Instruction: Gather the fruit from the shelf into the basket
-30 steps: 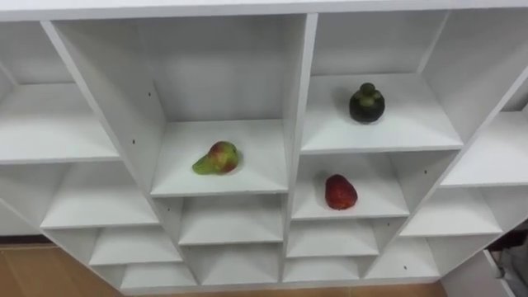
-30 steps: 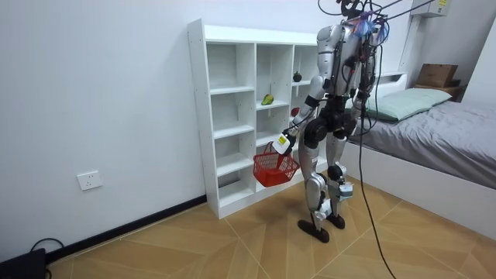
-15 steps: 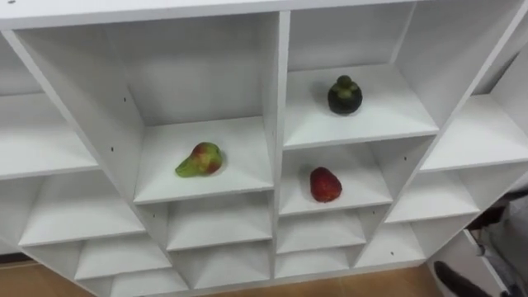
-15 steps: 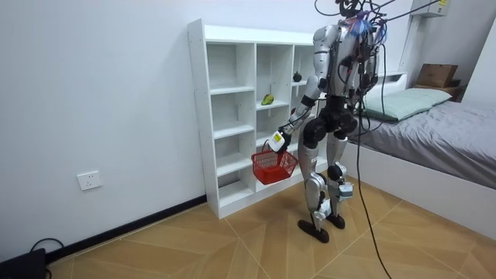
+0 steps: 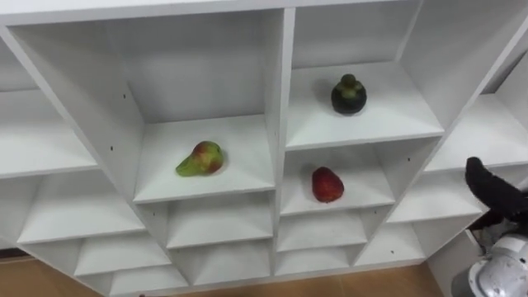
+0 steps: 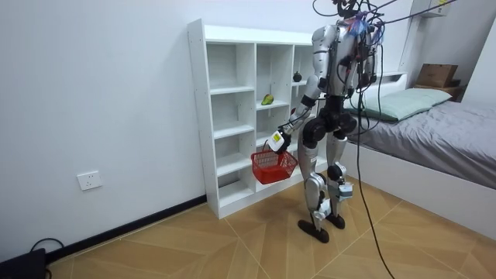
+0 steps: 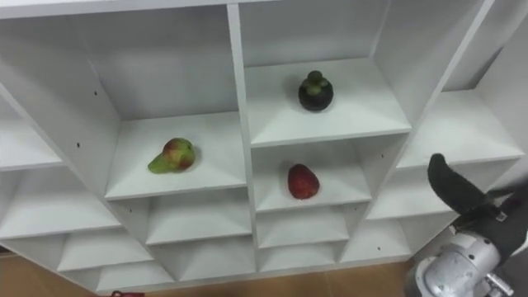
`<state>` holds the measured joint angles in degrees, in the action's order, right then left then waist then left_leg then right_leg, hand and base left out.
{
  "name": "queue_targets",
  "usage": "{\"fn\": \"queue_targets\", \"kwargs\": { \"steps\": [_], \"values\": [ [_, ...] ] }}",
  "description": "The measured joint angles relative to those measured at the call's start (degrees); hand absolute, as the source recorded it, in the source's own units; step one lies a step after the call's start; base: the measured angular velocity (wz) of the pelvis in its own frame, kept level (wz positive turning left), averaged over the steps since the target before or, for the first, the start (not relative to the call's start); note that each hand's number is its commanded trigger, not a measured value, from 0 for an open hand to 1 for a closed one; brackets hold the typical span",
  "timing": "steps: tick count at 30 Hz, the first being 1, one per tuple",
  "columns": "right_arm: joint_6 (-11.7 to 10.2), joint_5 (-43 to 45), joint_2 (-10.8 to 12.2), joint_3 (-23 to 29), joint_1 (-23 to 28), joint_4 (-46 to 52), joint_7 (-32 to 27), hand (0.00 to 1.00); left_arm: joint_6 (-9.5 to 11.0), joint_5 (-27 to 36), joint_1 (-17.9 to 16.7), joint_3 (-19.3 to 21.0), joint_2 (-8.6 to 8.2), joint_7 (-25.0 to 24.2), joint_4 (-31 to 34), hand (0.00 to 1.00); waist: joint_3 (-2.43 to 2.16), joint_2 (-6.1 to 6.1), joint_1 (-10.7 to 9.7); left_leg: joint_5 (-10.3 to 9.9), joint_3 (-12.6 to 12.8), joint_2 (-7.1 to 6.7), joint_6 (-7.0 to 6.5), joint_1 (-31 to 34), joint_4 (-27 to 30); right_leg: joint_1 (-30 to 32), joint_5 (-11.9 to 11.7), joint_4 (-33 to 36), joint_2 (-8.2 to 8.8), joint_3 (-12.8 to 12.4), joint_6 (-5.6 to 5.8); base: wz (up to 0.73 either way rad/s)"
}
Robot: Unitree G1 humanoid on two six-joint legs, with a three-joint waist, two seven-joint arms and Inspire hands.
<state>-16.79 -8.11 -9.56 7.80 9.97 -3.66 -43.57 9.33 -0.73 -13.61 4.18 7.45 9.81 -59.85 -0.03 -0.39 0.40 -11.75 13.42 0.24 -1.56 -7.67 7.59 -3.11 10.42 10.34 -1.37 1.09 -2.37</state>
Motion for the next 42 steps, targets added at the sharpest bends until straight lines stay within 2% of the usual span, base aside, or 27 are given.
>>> {"fn": "queue_targets", "kwargs": {
  "steps": [4,9,15,23,29,34,42],
  "values": [
    [-0.3,4.2,-0.1,-0.5,-0.1,5.2,-1.5,0.0,0.1,-0.1,0.1,-0.4,0.17,0.1,-0.8,1.0,0.01,-0.03,0.1,0.0,-0.3,-0.02,-0.01,0.1,0.1,0.0,0.0,0.0,0.15,0.5,0.0,0.04],
    [-1.0,5.5,-0.2,-1.7,-0.3,9.1,-1.0,0.0,0.1,-0.1,0.0,-0.6,0.21,0.1,-0.9,1.0,0.04,-0.19,0.4,0.0,-0.4,-0.02,-0.01,0.1,0.1,-0.1,0.0,0.1,0.14,0.6,0.0,0.01],
    [-1.1,9.5,-0.2,-3.0,-2.1,11.5,1.6,0.0,0.1,-1.3,0.5,-0.6,0.19,-0.5,-0.8,1.0,0.23,-0.48,1.3,0.0,-0.4,0.0,-0.01,0.3,0.1,0.1,0.0,0.2,0.14,0.6,0.01,0.0],
    [-1.1,16.3,-1.1,-5.8,-4.2,18.0,5.8,0.0,0.1,-1.6,0.5,-1.0,0.12,-0.5,-0.8,1.0,0.09,-0.88,1.6,0.0,-0.9,-0.01,-0.01,0.5,0.1,-0.2,-0.1,-0.5,0.13,0.8,0.03,0.03],
    [-0.9,18.6,-1.5,-7.7,-4.3,19.2,6.8,0.0,0.1,-1.7,1.3,-1.4,0.15,-0.7,-1.2,1.0,0.11,-0.72,1.7,0.0,-0.8,0.04,-0.01,1.0,0.1,0.2,-0.2,-0.5,0.15,0.8,-0.01,0.0],
    [-0.7,19.0,-1.5,-10.0,-4.3,21.4,8.4,0.0,0.0,-1.7,2.0,-2.8,0.11,-2.9,-1.2,1.0,0.04,-0.42,1.7,0.0,-0.4,0.07,-0.01,0.9,0.1,0.2,-0.2,-0.6,0.06,0.7,-0.07,0.0],
    [-0.7,19.4,-1.5,-12.4,-4.4,21.5,10.1,0.0,-0.1,-1.7,2.2,-5.4,0.08,-3.1,-0.9,1.0,0.04,0.19,1.8,0.0,-0.3,0.07,-0.01,0.6,0.1,0.1,-0.3,-0.6,0.04,0.5,-0.07,0.0]
  ]
}}
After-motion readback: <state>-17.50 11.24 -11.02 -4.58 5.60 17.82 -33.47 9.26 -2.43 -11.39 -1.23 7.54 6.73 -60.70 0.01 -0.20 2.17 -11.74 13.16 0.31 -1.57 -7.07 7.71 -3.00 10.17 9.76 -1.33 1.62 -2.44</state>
